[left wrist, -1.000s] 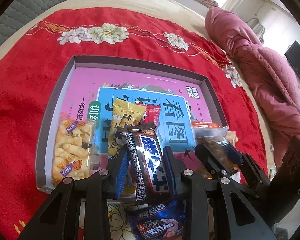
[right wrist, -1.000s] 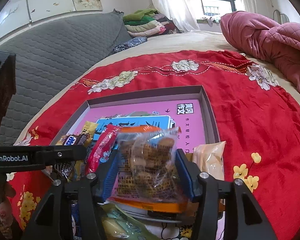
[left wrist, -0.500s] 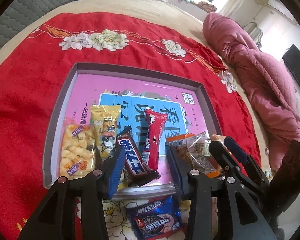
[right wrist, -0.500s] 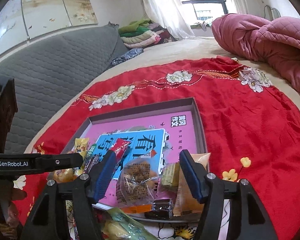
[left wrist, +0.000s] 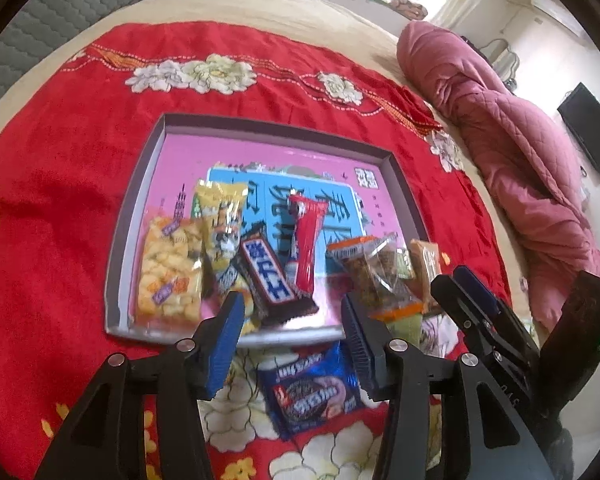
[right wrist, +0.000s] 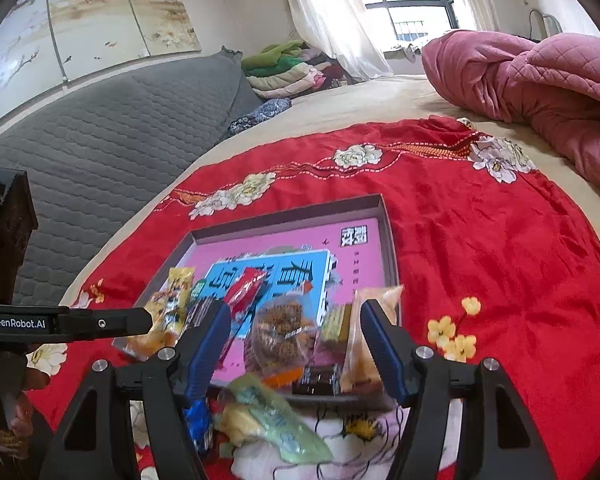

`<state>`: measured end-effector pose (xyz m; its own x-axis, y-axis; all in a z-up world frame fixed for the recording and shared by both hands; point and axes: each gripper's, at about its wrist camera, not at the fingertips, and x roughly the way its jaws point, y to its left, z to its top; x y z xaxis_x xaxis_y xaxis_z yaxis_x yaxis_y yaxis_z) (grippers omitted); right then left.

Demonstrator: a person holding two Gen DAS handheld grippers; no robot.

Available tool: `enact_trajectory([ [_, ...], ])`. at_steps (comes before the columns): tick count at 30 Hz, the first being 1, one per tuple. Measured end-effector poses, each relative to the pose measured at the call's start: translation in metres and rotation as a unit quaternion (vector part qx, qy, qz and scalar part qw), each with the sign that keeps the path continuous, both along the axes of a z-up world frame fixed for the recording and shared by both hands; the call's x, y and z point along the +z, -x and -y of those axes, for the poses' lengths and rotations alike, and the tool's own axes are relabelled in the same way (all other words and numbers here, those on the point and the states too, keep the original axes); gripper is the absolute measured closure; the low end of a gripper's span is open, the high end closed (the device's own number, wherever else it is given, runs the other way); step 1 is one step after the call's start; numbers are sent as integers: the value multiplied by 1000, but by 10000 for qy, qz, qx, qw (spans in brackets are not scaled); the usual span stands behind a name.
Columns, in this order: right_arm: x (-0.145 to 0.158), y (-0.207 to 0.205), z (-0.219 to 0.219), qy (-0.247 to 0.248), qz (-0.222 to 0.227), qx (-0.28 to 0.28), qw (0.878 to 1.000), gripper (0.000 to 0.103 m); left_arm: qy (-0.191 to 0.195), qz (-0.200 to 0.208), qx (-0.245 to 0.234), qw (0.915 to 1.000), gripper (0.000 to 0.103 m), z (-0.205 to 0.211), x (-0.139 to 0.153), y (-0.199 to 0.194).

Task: Organize snacks
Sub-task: 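Move the left tool to the biscuit pack while the right tool reaches the green bag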

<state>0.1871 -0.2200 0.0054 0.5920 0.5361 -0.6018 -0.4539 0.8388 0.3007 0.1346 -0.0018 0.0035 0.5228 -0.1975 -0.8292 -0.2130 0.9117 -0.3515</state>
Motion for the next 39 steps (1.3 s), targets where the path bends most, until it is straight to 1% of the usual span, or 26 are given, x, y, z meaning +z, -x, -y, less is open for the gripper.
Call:
enact_trajectory([
  [2, -1, 6, 2, -8, -58, 22, 10000, 35, 44, -51, -13, 10000, 46, 0, -3, 6],
  [6, -5, 17, 5, 46, -211, 46, 9998, 35, 98, -181, -129, 9997, 46, 3, -12, 17],
  [7, -5, 18, 6, 71, -232, 45, 9997, 33, 103, -209, -148, 9996, 45, 4, -13, 18],
  [8, -6, 20, 7, 102, -250, 37, 9996, 27, 146, -246, -173, 9994, 45, 4, -16, 21],
  [10, -8, 25, 10, 150, -310, 68, 9994, 23, 280, -318, -249, 9988, 45, 6, -21, 26],
  [15, -17, 32, 20, 208, -542, 54, 9983, 23, 507, -489, -401, 9967, 42, 11, -35, 33],
  [18, -24, 31, 22, 195, -728, 109, 9971, 22, 720, -581, -430, 9948, 42, 12, -43, 36],
  [20, -28, 31, 21, 239, -779, 135, 9966, 21, 772, -621, -470, 9940, 41, 15, -47, 39],
  [21, -29, 31, 20, 276, -796, 161, 9963, 21, 780, -642, -472, 9938, 41, 16, -48, 39],
  [25, -37, 33, 12, 468, -811, 337, 9950, 21, 1007, -767, -478, 9908, 41, 21, -58, 40],
  [29, -42, 34, 5, 653, -793, 487, 9935, 21, 1065, -845, -449, 9897, 41, 21, -64, 38],
  [35, -51, 34, -2, 827, -820, 650, 9911, 21, 1309, -924, -308, 9866, 41, 20, -73, 29],
  [39, -54, 34, -6, 940, -774, 747, 9897, 21, 1502, -965, -219, 9837, 36, 17, -79, 23],
])
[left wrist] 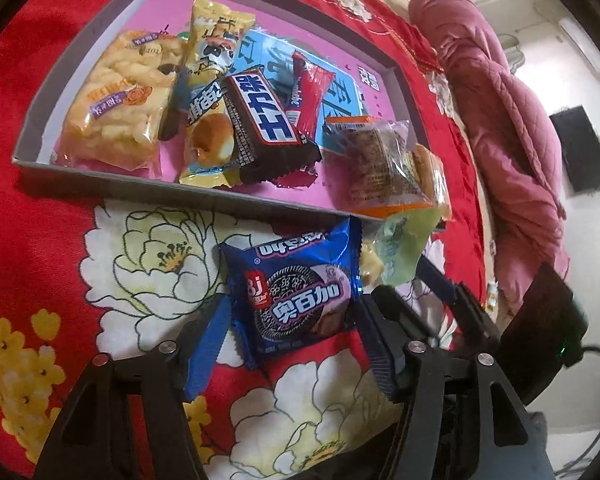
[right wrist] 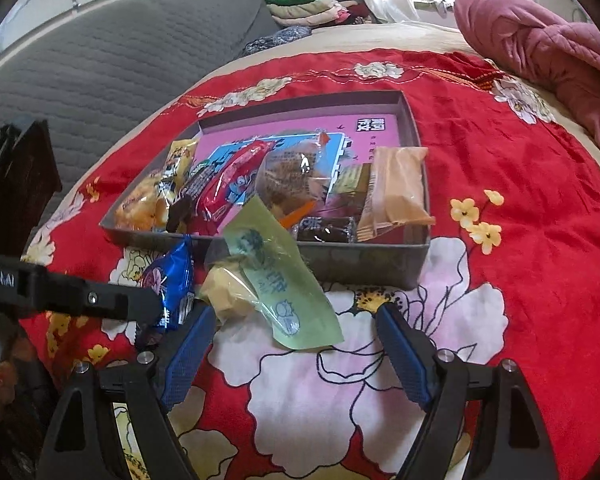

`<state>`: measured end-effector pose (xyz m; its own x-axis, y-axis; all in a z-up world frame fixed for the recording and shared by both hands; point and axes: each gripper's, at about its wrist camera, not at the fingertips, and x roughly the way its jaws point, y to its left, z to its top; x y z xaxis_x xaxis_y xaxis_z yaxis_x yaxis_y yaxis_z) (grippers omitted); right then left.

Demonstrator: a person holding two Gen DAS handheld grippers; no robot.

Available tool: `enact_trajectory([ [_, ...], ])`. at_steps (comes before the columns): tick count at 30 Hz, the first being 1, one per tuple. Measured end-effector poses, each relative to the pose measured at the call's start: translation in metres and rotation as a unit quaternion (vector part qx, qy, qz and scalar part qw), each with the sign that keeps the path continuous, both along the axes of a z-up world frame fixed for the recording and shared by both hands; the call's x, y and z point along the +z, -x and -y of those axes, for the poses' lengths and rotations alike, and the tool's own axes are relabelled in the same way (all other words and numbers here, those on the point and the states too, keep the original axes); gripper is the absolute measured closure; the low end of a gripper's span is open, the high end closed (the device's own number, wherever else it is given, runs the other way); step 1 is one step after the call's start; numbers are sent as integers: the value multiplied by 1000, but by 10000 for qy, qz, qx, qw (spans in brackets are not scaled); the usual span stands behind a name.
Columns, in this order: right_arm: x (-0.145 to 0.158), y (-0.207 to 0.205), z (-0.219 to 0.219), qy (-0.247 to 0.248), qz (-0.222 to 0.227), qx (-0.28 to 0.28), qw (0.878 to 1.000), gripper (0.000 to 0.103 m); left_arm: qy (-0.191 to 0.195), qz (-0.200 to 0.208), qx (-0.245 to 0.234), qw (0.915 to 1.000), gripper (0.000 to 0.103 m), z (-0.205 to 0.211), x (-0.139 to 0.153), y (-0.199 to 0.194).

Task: Organize snacks
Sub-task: 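Move the left tool to the biscuit pack while the right tool reaches the green bag, then close the left tool on the biscuit pack while the right tool grips the green bag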

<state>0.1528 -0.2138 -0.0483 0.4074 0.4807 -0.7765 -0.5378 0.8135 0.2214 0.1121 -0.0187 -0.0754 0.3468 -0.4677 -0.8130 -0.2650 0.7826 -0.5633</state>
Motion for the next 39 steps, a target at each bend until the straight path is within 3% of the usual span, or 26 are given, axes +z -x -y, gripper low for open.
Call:
enact_trajectory([
  [10, -5, 2, -16, 195, 146, 276, 9993, 21, 42, -90, 19, 9999, 30, 4, -6, -14],
  [20, -9, 2, -32, 421, 466, 373, 9973, 21, -61, -47, 70, 9999, 30, 7, -8, -19],
  [24, -9, 4, -34, 374, 487, 462, 9970, 41, -203, -53, 46, 9998, 34, 10, -7, -18],
  [26, -8, 10, -41, 481, 590, 628, 9951, 60, -269, -72, 25, 9996, 39, 11, -8, -18],
  [29, -7, 18, -48, 722, 810, 766, 9911, 64, -273, -58, 1, 9996, 46, 9, -9, -18],
  [32, -5, 16, -44, 620, 732, 715, 9928, 65, -273, 0, -3, 9996, 50, 8, -8, -16],
  [39, 5, 12, -27, 358, 668, 460, 9961, 67, -299, 259, -72, 9992, 51, 6, 8, -10],
])
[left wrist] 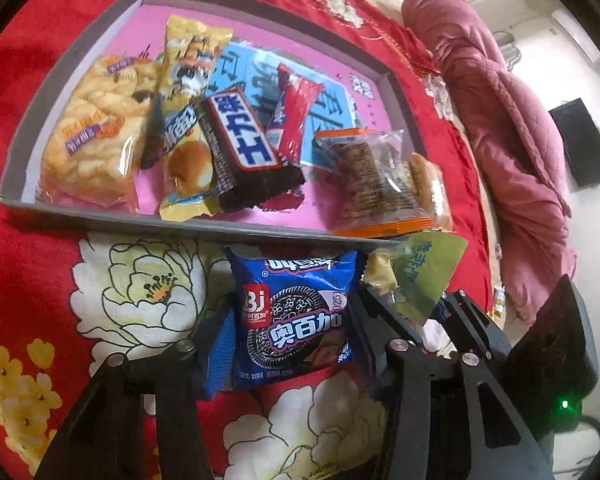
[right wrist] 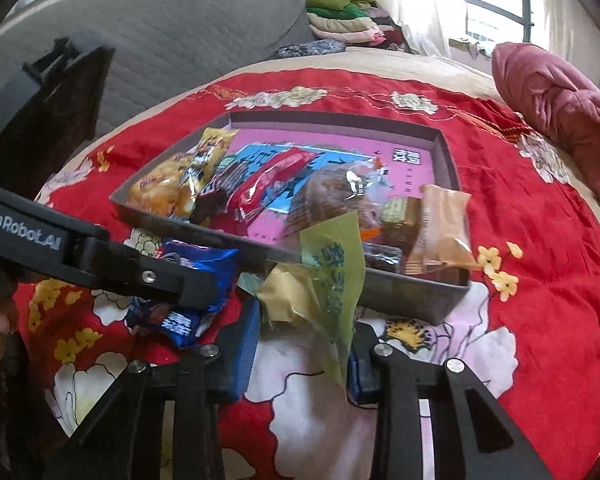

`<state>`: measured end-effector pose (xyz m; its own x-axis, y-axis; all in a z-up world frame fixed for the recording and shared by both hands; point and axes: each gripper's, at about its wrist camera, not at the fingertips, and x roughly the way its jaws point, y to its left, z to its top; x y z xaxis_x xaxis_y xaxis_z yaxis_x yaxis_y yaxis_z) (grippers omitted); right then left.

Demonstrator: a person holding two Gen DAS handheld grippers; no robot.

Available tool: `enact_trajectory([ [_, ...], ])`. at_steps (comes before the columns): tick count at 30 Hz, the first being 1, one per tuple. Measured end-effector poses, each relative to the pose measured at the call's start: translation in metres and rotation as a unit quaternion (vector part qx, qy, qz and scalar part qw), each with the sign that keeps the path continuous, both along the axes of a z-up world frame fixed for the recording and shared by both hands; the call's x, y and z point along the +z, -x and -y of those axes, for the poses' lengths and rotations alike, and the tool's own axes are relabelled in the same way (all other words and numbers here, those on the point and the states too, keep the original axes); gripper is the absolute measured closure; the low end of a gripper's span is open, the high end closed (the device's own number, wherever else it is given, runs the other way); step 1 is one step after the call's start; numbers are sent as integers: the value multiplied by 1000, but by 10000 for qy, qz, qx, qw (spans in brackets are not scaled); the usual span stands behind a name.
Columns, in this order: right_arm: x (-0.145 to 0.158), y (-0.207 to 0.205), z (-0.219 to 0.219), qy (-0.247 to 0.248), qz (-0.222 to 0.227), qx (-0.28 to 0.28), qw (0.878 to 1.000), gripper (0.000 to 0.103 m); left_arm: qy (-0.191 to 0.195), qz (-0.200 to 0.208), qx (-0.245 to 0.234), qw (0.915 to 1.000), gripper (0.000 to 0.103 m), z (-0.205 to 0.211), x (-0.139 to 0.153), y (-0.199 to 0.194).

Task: Organize snacks
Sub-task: 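Close the left tool on the biscuit pack while the right tool grips the green bag, then carry the biscuit pack in the left tool while the right tool carries the green bag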

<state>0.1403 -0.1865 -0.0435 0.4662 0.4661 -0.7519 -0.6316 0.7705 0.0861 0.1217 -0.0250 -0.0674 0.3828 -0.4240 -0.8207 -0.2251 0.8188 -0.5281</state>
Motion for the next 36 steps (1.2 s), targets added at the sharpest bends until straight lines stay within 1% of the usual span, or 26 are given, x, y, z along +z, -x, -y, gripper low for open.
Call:
enact_trajectory([
  [3, 4, -1, 5, -133, -40, -61, 9999, 67, 6, 141, 6, 9999, 51, -2, 12, 3],
  [9, 18, 1, 12, -508, 27, -109, 9986, 67, -104, 424, 123, 9990, 51, -12, 38, 6],
  [12, 26, 1, 17, -706, 168, -178, 9972, 68, -111, 498, 184, 9985, 51, -17, 45, 7],
  [15, 34, -3, 25, -1000, 218, -306, 9943, 68, -131, 543, 222, 9982, 51, -20, 49, 7],
  [20, 38, -12, 35, -1221, 227, -530, 9908, 70, -187, 609, 295, 9975, 51, -23, 56, 3],
  [31, 42, -29, 37, -1355, 308, -793, 9871, 70, -351, 728, 354, 9961, 51, -23, 62, -14],
  [36, 41, -36, 40, -1394, 265, -887, 9859, 70, -428, 756, 364, 9956, 51, -21, 63, -23],
])
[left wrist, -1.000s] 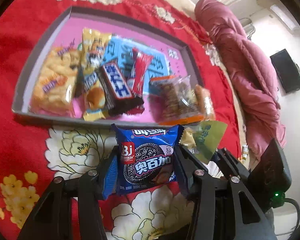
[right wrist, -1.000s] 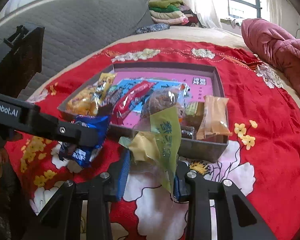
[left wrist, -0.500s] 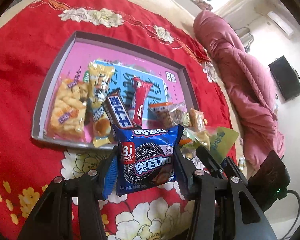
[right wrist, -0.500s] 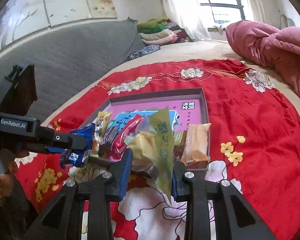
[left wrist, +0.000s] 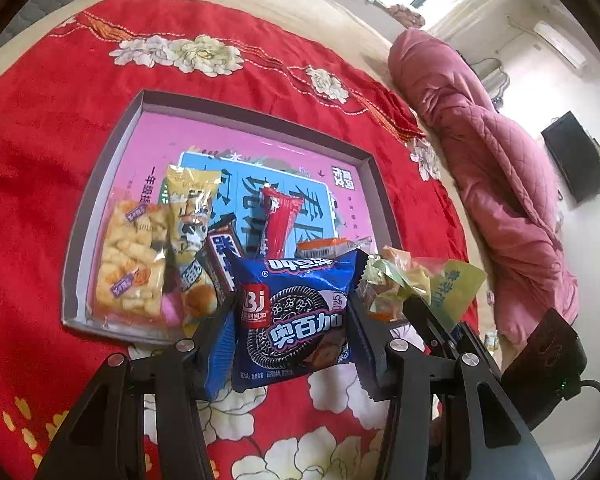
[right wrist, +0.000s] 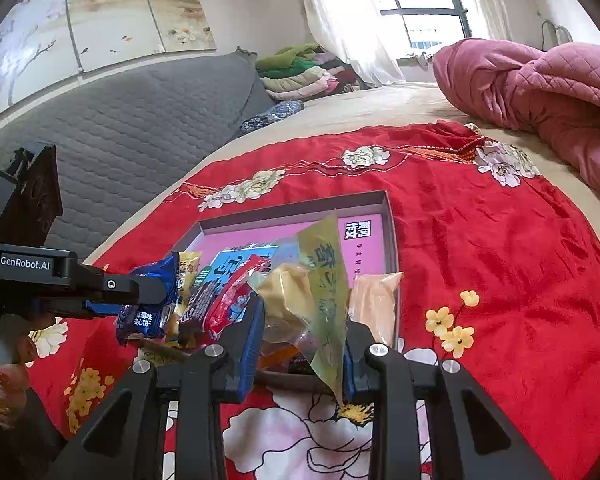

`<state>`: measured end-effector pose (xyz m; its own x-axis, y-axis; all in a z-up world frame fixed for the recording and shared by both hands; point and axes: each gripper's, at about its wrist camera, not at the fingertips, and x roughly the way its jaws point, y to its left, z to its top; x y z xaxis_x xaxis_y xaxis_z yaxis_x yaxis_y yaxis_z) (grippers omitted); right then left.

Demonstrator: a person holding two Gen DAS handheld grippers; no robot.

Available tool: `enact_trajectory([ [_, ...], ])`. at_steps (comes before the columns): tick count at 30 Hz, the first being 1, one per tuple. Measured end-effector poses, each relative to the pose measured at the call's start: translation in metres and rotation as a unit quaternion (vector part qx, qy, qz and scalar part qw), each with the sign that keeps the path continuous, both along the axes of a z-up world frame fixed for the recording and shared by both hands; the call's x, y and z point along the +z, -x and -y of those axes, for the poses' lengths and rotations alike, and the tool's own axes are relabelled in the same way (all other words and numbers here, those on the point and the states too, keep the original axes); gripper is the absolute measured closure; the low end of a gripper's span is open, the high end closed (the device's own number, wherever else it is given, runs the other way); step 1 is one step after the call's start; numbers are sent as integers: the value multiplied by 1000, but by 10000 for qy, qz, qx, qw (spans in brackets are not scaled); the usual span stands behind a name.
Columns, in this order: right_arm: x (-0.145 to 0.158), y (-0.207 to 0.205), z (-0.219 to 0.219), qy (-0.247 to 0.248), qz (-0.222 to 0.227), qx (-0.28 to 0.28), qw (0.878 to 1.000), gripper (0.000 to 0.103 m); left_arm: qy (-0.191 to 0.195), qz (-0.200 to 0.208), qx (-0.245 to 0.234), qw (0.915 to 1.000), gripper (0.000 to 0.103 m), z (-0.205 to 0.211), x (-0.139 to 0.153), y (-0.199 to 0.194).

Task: Organize snacks
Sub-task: 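Carry the biscuit pack in the left tool while the right tool carries the green bag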

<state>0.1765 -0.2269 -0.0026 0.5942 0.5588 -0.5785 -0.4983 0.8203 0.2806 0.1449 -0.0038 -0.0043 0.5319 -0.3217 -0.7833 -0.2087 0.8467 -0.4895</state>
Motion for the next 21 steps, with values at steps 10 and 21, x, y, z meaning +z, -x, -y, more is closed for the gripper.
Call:
enact_trajectory([
  [10, -2, -7, -2, 97, -31, -80, 9999, 70, -293, -33, -86, 9995, 51, 12, -6, -14],
  [21, -9, -13, -8, 206, -134, -77, 9997, 69, -521, -100, -119, 9985, 50, 20, -13, -26],
])
